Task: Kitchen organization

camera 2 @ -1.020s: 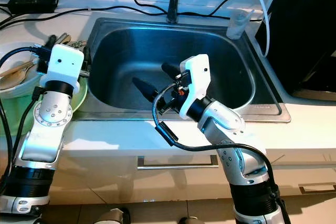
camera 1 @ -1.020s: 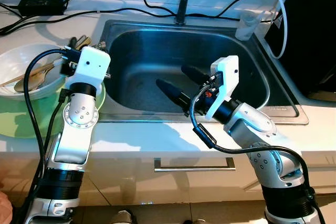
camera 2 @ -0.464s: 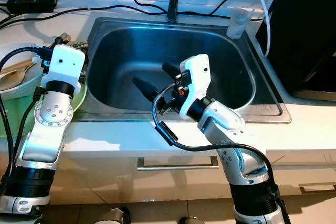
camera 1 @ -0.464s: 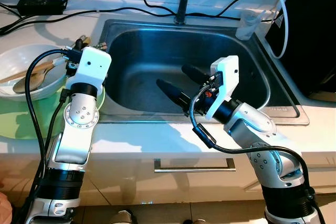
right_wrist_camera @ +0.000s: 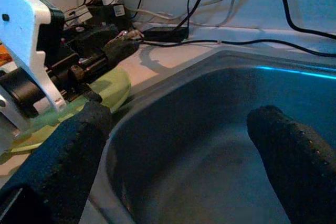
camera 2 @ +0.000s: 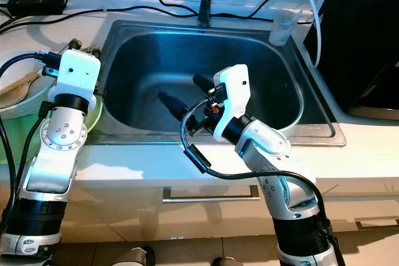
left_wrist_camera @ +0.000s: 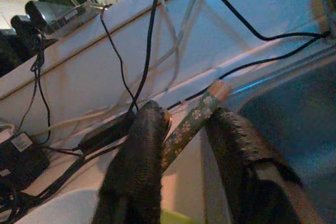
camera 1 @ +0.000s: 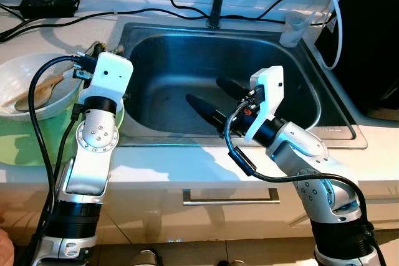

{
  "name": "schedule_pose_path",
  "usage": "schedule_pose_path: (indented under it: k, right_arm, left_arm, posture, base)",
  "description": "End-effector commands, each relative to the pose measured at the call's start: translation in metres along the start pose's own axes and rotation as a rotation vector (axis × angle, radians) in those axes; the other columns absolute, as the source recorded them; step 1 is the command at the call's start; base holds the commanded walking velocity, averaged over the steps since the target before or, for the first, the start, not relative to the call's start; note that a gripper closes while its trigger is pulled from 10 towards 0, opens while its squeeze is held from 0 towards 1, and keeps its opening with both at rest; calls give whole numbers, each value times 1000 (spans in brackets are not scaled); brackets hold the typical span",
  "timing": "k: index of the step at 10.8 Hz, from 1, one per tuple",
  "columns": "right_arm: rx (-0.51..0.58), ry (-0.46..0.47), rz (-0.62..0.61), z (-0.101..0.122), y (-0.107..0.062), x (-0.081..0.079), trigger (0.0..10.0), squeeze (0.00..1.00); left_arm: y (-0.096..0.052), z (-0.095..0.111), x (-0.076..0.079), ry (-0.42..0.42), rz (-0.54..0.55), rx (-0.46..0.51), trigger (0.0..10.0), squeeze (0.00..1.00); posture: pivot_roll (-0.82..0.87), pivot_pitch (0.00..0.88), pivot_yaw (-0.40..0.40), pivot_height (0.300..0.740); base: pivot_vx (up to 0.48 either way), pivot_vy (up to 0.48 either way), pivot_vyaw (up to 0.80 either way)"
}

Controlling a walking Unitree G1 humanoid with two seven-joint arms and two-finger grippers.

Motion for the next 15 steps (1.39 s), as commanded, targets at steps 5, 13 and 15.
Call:
schedule_pose_path:
  k: [5,13,15]
  right_arm:
    - [-2,-17,-4,0,1,2,10000,0]
    - [-4,-12,-66,-5,1,12,10000,0]
    - [-12,-14,-101,-9,0,17,10000,0]
  left_arm:
    - [-2,4,3,-20,-3,14,0,0]
    - [2,46,-1,19,11,175,0,0]
    - [3,70,-5,94,25,268,0,0]
  posture:
    - [-10,121,-65,740]
    - [-7,115,-68,740]
    - [-1,113,-69,740]
  base:
    - [0,0,0]
    - [0,0,0]
    - [0,0,0]
Point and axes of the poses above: a point about 5 cm out from each wrist's last joint towards the gripper, its own y axis pointing out of the wrist towards the gripper, its own z axis along the axis of the wrist's last joint, x = y × z, the point moved 4 cm from there along y, pointing out of the wrist towards the gripper, and after that the axes turned 13 degrees about -y, right-handed, at the moved point
